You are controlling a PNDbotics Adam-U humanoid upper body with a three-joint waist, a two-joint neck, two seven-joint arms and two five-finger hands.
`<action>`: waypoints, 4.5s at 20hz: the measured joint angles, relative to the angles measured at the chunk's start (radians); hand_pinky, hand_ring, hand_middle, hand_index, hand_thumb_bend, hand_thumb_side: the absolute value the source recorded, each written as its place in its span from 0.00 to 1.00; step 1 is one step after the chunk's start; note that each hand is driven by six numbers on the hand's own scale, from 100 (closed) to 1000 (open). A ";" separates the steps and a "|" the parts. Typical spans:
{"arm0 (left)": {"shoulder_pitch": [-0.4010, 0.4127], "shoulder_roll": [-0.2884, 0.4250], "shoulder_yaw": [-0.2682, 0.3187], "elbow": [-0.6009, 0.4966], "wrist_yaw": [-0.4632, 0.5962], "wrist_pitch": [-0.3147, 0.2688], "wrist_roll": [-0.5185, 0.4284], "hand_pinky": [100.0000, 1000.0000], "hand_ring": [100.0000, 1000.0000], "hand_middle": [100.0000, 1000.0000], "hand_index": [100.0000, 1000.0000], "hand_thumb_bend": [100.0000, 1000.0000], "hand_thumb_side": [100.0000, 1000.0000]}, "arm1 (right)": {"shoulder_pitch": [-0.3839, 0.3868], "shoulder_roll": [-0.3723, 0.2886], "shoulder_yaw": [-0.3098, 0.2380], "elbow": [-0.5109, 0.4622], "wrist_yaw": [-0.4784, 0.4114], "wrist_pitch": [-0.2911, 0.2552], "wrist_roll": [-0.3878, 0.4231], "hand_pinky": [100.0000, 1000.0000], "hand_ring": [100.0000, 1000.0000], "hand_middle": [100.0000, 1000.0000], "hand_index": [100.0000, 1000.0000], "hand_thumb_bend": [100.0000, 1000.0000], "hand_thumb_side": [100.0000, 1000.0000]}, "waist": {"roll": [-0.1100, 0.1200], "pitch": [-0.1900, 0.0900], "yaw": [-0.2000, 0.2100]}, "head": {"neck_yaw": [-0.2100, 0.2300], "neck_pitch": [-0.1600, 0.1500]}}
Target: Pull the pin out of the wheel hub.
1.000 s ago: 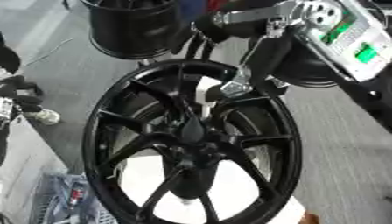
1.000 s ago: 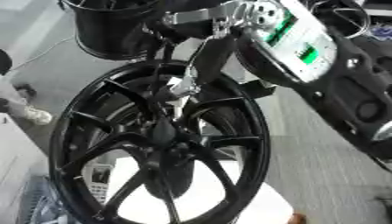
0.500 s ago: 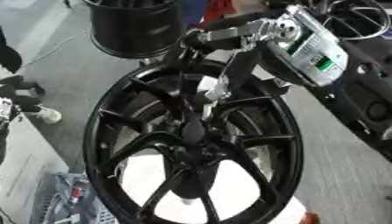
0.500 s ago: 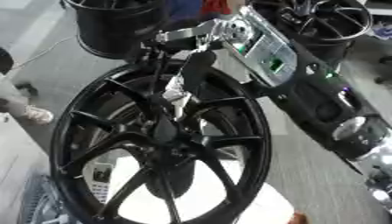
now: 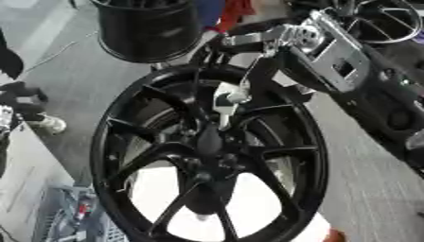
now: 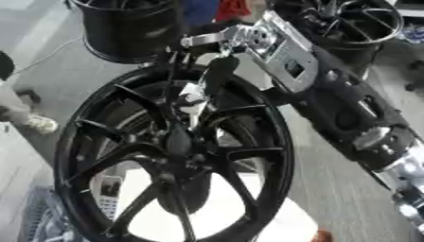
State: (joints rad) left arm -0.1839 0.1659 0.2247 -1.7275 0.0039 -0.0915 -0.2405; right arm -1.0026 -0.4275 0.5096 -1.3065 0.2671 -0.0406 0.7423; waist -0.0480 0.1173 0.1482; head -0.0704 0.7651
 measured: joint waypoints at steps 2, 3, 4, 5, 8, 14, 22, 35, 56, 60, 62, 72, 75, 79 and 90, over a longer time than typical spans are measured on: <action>0.000 0.000 0.000 0.000 0.000 0.000 0.000 0.56 0.57 0.65 0.78 0.00 0.61 | 0.000 0.002 -0.007 0.024 0.020 -0.007 -0.007 0.76 0.82 0.84 0.92 0.31 0.15 | 0.000 0.000 0.000 | 0.000 0.000; 0.000 0.000 0.000 0.000 0.000 0.000 0.000 0.56 0.57 0.65 0.78 0.00 0.61 | 0.000 0.003 -0.011 0.036 0.031 -0.010 -0.010 0.76 0.82 0.84 0.92 0.27 0.19 | 0.000 0.000 0.000 | 0.000 0.000; 0.000 0.000 0.000 0.000 0.000 0.000 0.000 0.56 0.57 0.65 0.78 0.00 0.61 | 0.000 0.005 -0.014 0.046 0.041 -0.014 -0.013 0.75 0.82 0.84 0.92 0.25 0.22 | 0.001 0.000 -0.001 | 0.000 0.000; 0.000 0.000 0.000 0.000 0.000 0.000 0.000 0.56 0.57 0.65 0.78 0.00 0.61 | 0.001 0.008 -0.017 0.056 0.051 -0.018 -0.015 0.75 0.81 0.83 0.91 0.24 0.22 | 0.001 0.000 -0.001 | 0.000 0.000; 0.000 0.000 0.000 0.000 0.000 0.000 -0.001 0.56 0.57 0.65 0.78 0.00 0.61 | 0.001 0.010 -0.018 0.077 0.069 -0.030 -0.015 0.74 0.79 0.82 0.90 0.24 0.21 | 0.003 0.001 -0.002 | 0.000 0.000; 0.000 0.000 0.000 0.000 0.000 0.002 -0.003 0.57 0.57 0.65 0.78 0.00 0.62 | 0.001 0.013 -0.022 0.085 0.073 -0.044 0.010 0.72 0.77 0.80 0.90 0.24 0.21 | 0.003 0.001 -0.003 | 0.000 0.000; 0.000 0.000 0.000 0.000 0.000 0.002 -0.007 0.57 0.57 0.65 0.78 0.00 0.62 | 0.001 0.018 -0.022 0.085 0.070 -0.046 0.038 0.69 0.75 0.78 0.89 0.24 0.20 | 0.003 0.001 -0.004 | 0.000 0.000; 0.000 0.000 0.000 0.000 0.000 0.001 -0.009 0.57 0.57 0.65 0.78 0.00 0.62 | 0.002 0.017 -0.046 0.078 0.002 -0.017 -0.020 0.67 0.75 0.78 0.89 0.30 0.25 | 0.004 0.001 -0.007 | 0.004 0.000; 0.000 0.000 0.000 0.000 0.000 0.004 -0.013 0.57 0.57 0.65 0.79 0.00 0.63 | 0.008 0.010 -0.027 0.065 0.014 -0.012 0.013 0.68 0.75 0.78 0.89 0.24 0.23 | 0.003 0.002 -0.004 | 0.004 0.000; -0.001 0.000 0.000 0.000 0.000 0.004 -0.014 0.57 0.57 0.65 0.79 0.00 0.63 | 0.008 0.018 -0.021 0.073 0.034 -0.025 0.029 0.68 0.75 0.77 0.88 0.23 0.22 | 0.003 0.002 -0.004 | 0.004 0.000; -0.001 0.000 0.000 0.000 0.000 0.004 -0.014 0.57 0.57 0.65 0.79 0.00 0.63 | 0.009 0.018 -0.018 0.075 0.042 -0.031 0.037 0.68 0.75 0.77 0.88 0.23 0.21 | 0.003 0.002 -0.004 | 0.005 0.000; -0.001 0.000 0.000 0.000 0.001 0.006 -0.015 0.57 0.57 0.65 0.79 0.00 0.63 | 0.009 0.023 -0.008 0.076 0.077 -0.051 0.074 0.62 0.70 0.74 0.85 0.19 0.18 | 0.003 0.002 -0.004 | 0.005 0.000; -0.001 0.000 0.000 0.000 0.001 0.007 -0.017 0.57 0.58 0.65 0.79 0.00 0.63 | 0.009 0.028 -0.003 0.075 0.088 -0.055 0.086 0.61 0.69 0.74 0.84 0.18 0.18 | 0.003 0.002 -0.004 | 0.005 0.000; -0.001 0.000 0.000 0.000 0.001 0.008 -0.018 0.57 0.58 0.66 0.79 0.00 0.63 | 0.009 0.028 0.002 0.075 0.102 -0.060 0.097 0.61 0.68 0.74 0.83 0.15 0.18 | 0.003 0.002 -0.004 | 0.005 0.000; -0.001 0.000 0.000 0.000 0.001 0.008 -0.019 0.57 0.58 0.66 0.79 0.00 0.63 | 0.009 0.042 0.009 0.075 0.144 -0.080 0.122 0.53 0.57 0.66 0.77 0.05 0.12 | 0.003 0.002 -0.004 | 0.005 0.000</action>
State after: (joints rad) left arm -0.1845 0.1656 0.2243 -1.7274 0.0048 -0.0835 -0.2594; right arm -0.9938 -0.3856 0.5184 -1.2315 0.4113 -0.1210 0.8640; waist -0.0448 0.1189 0.1438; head -0.0658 0.7651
